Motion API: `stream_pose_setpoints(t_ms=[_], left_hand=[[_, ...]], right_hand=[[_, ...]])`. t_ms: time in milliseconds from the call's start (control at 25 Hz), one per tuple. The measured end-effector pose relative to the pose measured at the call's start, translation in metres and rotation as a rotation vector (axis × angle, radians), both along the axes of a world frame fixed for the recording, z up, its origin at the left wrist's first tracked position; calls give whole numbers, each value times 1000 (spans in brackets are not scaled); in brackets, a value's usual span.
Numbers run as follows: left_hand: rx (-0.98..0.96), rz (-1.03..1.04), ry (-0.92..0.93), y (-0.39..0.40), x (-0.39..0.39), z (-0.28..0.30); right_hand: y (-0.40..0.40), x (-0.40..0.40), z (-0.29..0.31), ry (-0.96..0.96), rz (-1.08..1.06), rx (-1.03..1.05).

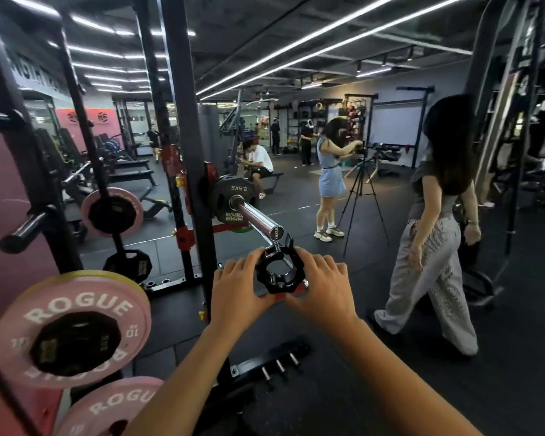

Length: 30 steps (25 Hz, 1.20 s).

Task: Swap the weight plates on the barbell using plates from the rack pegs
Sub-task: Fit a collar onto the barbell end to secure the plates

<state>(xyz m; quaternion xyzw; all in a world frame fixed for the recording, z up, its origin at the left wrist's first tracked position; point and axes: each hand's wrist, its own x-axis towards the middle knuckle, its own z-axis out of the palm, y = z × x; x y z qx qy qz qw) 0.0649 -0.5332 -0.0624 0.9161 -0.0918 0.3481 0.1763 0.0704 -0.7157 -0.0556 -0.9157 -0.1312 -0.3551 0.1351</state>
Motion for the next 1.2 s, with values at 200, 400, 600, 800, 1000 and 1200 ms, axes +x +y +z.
stream_pose_setpoints(t_ms=[200,400,600,800,1000,1200], left_hand=[[20,67,16,-18,37,1],[56,116,18,-15,94,-4],[103,184,30,-9,158,-10],[116,239,27,-14,194,-20],[98,353,-19,-12,215,-28],[107,469,-11,-12,229,-30]], right_hand=[[-16,54,-2,-11,71,2],[-17,117,-7,-5,111,-28],[-8,181,-7,17,137,-62],[-8,227,-18,19,198,-46],[-1,265,-23,3,331,-35],[4,301,-23,2,475,-37]])
